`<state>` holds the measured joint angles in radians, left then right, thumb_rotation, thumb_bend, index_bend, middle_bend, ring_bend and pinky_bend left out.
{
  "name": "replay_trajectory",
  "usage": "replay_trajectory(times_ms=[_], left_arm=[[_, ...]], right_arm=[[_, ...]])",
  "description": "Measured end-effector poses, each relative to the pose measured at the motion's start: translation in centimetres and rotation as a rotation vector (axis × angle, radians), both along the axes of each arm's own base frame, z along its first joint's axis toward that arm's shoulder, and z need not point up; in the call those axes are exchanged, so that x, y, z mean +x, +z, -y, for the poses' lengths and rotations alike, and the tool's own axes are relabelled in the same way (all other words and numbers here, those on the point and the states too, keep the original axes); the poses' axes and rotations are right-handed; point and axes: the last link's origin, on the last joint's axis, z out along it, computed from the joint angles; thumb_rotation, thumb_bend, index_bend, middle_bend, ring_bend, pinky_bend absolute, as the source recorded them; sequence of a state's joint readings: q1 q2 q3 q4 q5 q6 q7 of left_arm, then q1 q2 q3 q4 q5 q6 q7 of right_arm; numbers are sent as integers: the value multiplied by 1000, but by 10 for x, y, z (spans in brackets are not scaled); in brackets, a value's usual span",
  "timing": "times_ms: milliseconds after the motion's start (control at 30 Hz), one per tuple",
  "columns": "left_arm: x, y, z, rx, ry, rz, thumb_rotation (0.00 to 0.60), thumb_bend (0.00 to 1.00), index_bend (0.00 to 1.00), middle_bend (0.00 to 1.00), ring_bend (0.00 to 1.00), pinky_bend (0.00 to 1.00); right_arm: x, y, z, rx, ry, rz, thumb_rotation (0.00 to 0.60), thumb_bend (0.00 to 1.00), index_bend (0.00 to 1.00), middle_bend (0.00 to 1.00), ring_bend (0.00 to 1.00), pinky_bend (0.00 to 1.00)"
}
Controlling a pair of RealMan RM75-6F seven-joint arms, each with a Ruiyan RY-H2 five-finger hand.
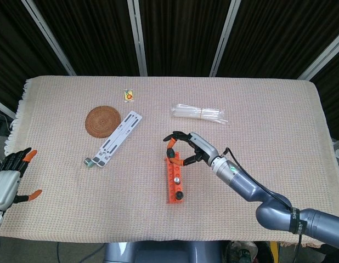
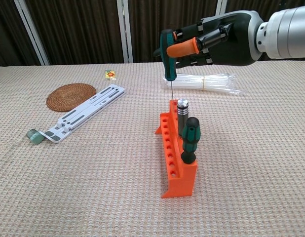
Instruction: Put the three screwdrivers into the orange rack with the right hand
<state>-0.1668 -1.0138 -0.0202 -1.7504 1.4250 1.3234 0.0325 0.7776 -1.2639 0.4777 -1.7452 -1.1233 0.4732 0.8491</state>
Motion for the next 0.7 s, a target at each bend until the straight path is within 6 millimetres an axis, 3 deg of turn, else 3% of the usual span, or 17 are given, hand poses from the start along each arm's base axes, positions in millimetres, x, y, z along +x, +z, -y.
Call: replay_trajectory(times_ms=[700], left_arm=[[-2, -1, 0, -3, 8, -1, 600, 153, 13, 0, 0, 0]], right_arm=[[-10, -8, 6, 13, -35, -29, 600, 398, 669, 231, 0, 0]])
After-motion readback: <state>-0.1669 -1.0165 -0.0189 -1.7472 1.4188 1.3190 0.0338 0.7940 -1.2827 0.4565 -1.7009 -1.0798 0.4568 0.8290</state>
